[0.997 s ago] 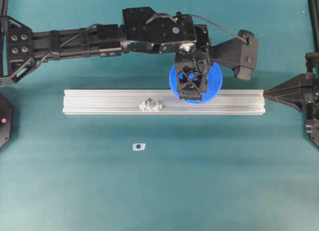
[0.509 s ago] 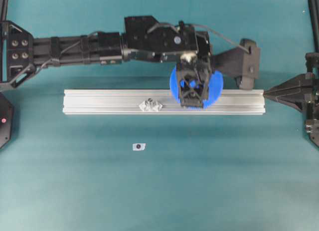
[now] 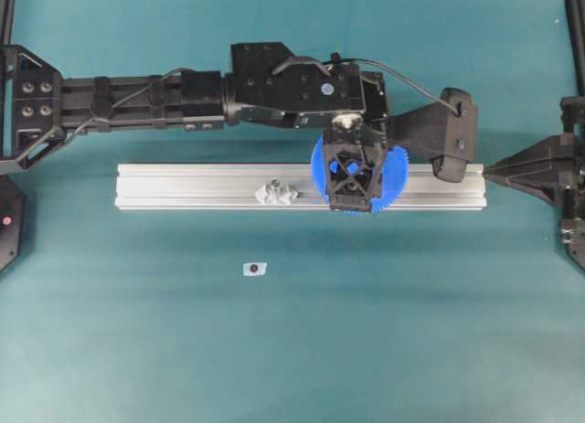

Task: Find the location of the shaft and insert the large gear.
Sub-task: 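Align the gear's center hole above the right metal shaft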

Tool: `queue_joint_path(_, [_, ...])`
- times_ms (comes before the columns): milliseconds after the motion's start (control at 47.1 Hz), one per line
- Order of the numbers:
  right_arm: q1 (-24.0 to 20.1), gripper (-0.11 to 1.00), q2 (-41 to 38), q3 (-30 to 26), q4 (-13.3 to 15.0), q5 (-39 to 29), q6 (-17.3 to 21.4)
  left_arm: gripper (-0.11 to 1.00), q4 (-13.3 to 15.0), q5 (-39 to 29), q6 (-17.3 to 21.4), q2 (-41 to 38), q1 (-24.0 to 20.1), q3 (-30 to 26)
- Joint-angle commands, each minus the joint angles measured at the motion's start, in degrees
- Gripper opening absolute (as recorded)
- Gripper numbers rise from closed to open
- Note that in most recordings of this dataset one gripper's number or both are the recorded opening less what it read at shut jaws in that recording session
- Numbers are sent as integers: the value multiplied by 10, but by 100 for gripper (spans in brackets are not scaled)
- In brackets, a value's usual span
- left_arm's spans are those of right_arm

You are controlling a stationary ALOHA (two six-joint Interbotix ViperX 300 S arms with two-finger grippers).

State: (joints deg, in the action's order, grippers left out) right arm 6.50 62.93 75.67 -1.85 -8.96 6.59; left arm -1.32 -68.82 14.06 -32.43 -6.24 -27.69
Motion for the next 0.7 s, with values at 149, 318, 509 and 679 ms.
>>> queue_joint_path(149, [1, 1, 0, -5, 0, 4, 6, 71, -2, 0, 0, 16, -30, 5])
queue_joint_path(318, [1, 1, 1, -4, 0, 2, 6, 71, -2, 1, 11, 15, -37, 4])
queue_joint_path(509, [2, 1, 2, -4, 0, 2, 6, 71, -2, 2, 16, 13, -36, 3])
queue_joint_path(679, [1, 1, 3, -4, 0, 3, 6, 71, -2, 0, 16, 17, -36, 1])
